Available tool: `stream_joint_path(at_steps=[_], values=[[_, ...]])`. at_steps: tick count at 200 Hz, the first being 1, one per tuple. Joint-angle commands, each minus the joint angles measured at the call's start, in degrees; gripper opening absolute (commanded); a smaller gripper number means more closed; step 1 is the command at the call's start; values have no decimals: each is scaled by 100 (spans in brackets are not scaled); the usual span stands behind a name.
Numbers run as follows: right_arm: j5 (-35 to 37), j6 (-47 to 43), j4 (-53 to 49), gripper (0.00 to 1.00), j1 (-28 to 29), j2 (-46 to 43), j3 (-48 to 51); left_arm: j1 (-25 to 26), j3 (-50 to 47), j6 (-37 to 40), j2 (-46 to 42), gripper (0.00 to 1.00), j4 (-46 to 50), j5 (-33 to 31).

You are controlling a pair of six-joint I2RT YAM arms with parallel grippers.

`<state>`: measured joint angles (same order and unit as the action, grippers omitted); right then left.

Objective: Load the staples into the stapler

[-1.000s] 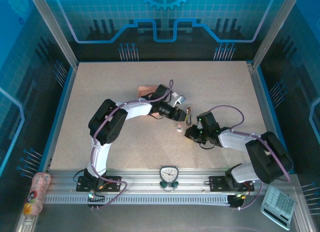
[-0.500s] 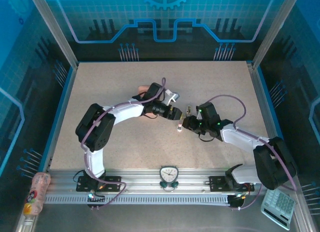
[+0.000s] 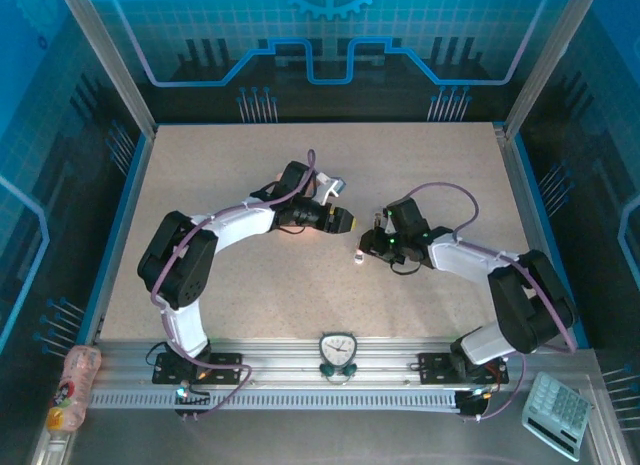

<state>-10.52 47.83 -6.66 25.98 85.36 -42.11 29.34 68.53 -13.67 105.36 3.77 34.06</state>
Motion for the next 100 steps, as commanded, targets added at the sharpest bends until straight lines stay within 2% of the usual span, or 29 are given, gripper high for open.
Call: stream_joint_path(at_steps=[1,100], values=[[5,-136,-159,35,65,220,-149,-58,-62,-109,-177,59,-49,-18],[587,-179,-805,23,188,847,137,-93,-35,-31,-54,58,-9,-117]])
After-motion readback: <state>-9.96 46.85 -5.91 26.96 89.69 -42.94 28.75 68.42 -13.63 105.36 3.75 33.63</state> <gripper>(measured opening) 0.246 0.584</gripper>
